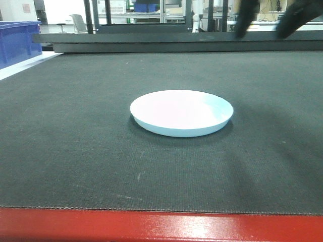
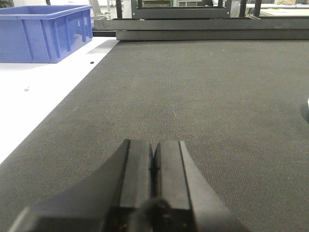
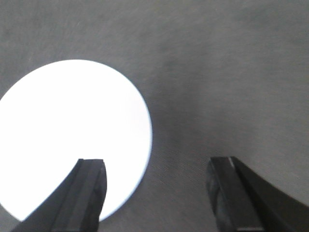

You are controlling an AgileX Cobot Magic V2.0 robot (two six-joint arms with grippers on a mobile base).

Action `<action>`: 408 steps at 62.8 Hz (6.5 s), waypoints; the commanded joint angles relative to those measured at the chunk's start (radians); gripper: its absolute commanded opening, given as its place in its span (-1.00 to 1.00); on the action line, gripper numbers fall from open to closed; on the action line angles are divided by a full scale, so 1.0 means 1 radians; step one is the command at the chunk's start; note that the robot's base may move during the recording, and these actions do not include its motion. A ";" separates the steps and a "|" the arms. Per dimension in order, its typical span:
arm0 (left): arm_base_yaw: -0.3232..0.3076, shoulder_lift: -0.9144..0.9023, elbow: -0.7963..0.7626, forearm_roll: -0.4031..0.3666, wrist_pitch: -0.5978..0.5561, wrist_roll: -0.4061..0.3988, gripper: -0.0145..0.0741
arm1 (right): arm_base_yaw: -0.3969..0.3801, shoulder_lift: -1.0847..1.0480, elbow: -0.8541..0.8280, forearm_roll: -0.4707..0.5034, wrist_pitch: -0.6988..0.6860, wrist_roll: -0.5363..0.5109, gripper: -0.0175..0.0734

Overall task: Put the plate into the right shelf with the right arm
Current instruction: 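Lower the open right gripper onto the rim of the white plate, then close the right gripper on the plate rim and lift it up, then drive the base away from the table holding the plate in the right gripper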

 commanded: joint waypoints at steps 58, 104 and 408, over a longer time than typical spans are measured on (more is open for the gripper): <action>-0.003 -0.011 0.006 -0.004 -0.082 -0.002 -0.78 | 0.025 0.304 -0.115 -0.097 -0.130 0.006 -0.05; -0.003 -0.011 0.006 -0.004 -0.082 -0.002 -0.78 | 0.025 0.069 0.006 -0.141 -0.191 0.006 -0.49; -0.003 -0.011 0.006 -0.004 -0.082 -0.002 -0.78 | 0.025 -1.268 0.513 -0.284 -0.422 0.007 -0.49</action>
